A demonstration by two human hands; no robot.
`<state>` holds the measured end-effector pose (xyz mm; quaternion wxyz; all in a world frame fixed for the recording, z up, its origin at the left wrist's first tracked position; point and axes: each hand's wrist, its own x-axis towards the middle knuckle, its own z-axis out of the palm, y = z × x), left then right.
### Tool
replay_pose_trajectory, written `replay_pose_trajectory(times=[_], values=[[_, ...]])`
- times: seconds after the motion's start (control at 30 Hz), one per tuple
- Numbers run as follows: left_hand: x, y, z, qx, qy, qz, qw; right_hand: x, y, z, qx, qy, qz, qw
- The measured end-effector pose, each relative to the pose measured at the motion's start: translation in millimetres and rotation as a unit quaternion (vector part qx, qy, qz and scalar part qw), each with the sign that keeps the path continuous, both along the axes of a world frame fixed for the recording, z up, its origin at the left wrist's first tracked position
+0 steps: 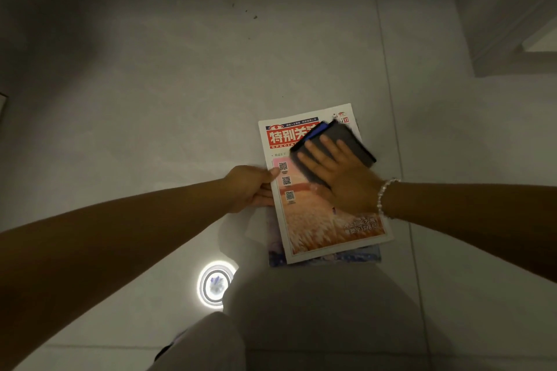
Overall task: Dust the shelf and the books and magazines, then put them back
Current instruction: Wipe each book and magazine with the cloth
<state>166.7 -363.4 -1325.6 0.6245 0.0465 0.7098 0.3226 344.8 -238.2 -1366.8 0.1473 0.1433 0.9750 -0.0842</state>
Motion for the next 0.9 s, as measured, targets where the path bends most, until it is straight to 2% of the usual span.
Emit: replay_pose_trajectory(times=[0.17, 0.33, 0.5, 0.63, 0.77, 0.9], values=[[2, -2, 1, -0.002, -0.001, 0.036, 0.999, 10, -46, -5, 0.029, 0.031, 0.117, 0.992], [4, -2, 3, 0.001, 0.03, 0.016, 0.999, 28, -59, -4, 0.028, 0.086, 0.207, 0.974], [9, 1, 5, 0.012, 0.111, -0.032, 0.993, 39, -37, -5, 0.01, 0.065, 0.185, 0.98], [12, 3, 6, 0.003, 0.109, -0.032, 0.993, 53, -10, -4, 0.03, 0.026, 0.091, 0.995], [13, 6, 7, -0.014, 0.11, -0.027, 0.993, 49, -27, -7, 0.043, 0.028, 0.014, 0.999], [15, 8, 8, -0.024, 0.118, -0.02, 0.992, 34, -58, -8, 0.053, 0.07, 0.099, 0.991]])
